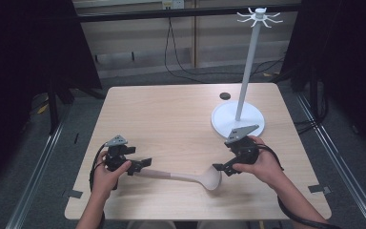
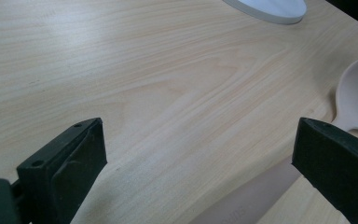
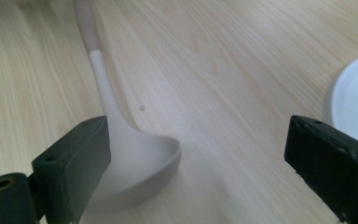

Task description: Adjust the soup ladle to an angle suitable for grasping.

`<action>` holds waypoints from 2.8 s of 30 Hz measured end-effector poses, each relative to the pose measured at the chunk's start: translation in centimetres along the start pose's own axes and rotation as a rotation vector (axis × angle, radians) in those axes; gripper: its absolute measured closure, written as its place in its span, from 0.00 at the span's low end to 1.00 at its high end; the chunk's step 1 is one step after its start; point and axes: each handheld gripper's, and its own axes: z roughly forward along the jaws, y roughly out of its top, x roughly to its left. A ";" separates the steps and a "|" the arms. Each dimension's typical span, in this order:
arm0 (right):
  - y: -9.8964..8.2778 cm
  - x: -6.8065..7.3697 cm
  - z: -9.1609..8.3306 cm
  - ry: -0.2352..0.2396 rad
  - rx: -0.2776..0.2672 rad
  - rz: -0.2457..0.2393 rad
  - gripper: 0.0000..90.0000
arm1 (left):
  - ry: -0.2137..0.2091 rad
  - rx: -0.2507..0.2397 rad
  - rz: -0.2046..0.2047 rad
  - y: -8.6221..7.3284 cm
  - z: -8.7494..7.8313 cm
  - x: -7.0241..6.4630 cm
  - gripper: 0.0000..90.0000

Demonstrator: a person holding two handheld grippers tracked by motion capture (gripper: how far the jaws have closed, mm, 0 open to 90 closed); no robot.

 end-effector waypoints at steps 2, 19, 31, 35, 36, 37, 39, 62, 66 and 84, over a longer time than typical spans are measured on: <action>0.5 0.3 0.5 0.014 0.002 -0.007 0.08 | 0.003 -0.001 0.000 0.0 -0.1 0.1 0.03; 3.8 2.6 4.1 0.070 0.076 -0.106 0.09 | 0.005 -0.008 -0.007 -0.1 -0.3 0.4 0.03; 4.9 4.1 5.9 0.092 0.140 -0.138 0.12 | 0.017 -0.019 -0.018 -0.1 -0.5 0.6 0.03; 5.1 4.4 6.4 0.103 0.153 -0.145 0.16 | 0.016 -0.021 -0.017 -0.1 -0.6 0.7 0.03; 5.1 4.5 6.5 0.104 0.164 -0.147 0.17 | 0.016 -0.022 -0.020 -0.1 -0.6 0.7 0.03; 5.1 4.6 6.6 0.106 0.166 -0.153 0.17 | 0.018 -0.022 -0.020 -0.1 -0.6 0.7 0.03; 5.1 4.7 6.9 0.105 0.176 -0.161 0.18 | 0.017 -0.023 -0.021 -0.1 -0.6 0.7 0.03; 5.2 6.0 9.3 0.137 0.303 -0.212 0.32 | 0.019 -0.024 -0.021 -0.2 -0.7 0.8 0.03; 5.1 6.0 9.6 0.132 0.309 -0.217 0.34 | 0.021 -0.024 -0.020 -0.1 -0.7 0.9 0.03; 5.0 6.8 10.7 0.133 0.368 -0.230 0.51 | 0.018 -0.022 -0.023 -0.2 -0.7 0.9 0.03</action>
